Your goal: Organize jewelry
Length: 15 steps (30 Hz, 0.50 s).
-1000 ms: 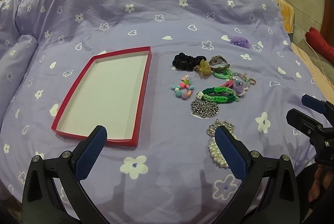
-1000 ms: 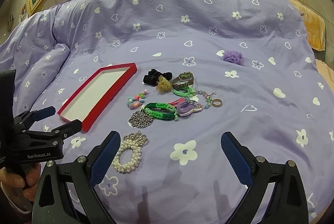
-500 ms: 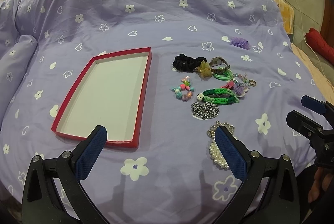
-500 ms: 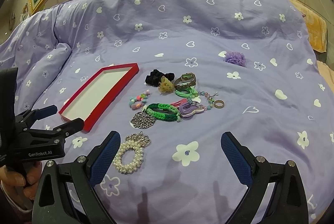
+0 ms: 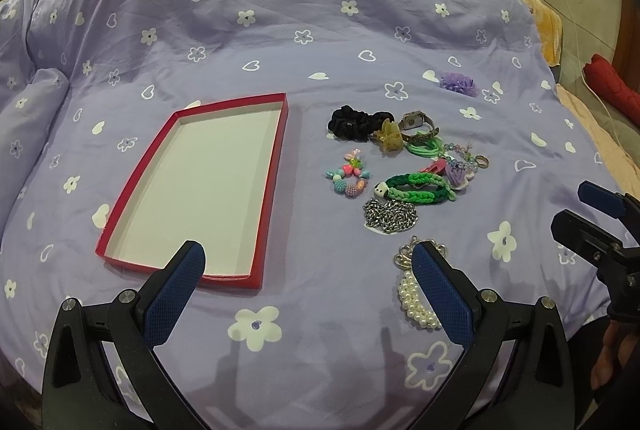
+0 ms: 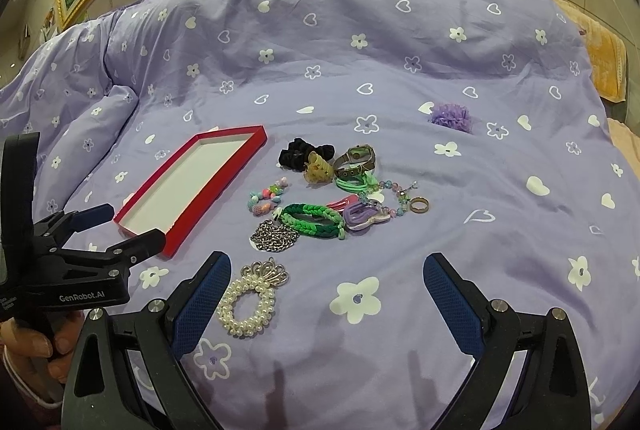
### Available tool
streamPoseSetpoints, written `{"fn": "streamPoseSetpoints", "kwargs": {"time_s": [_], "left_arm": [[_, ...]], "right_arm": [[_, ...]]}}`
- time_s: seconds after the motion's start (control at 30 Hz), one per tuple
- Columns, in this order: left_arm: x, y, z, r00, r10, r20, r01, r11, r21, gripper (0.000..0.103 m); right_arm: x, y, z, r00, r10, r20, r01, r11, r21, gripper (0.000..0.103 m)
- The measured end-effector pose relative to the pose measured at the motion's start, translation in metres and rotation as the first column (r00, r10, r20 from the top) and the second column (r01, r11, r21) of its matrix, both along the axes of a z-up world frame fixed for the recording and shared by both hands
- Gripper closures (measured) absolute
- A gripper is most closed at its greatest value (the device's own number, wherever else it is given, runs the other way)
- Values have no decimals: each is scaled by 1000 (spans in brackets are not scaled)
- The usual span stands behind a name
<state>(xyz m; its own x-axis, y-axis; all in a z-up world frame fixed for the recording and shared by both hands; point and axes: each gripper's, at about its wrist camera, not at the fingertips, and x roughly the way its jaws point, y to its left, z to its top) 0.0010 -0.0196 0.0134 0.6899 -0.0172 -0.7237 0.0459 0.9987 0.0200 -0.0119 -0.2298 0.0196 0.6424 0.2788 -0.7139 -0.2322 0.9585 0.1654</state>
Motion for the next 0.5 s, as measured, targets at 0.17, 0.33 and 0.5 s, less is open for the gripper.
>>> {"fn": "streamPoseSetpoints", "kwargs": {"time_s": [0.17, 0.33, 0.5], "left_arm": [[1, 0, 1, 1000, -2, 0, 2, 1000, -3, 0], [6, 3, 1, 1000, -10, -11, 10, 1000, -21, 0], [22, 8, -1, 999, -22, -23, 21, 999, -33, 2]], "right_arm": [[0, -1, 2, 1000, 5, 7, -5, 1000, 8, 5], [3, -4, 1, 1000, 3, 7, -3, 1000, 18, 5], [10, -11, -2, 1000, -6, 3, 5, 999, 32, 5]]}}
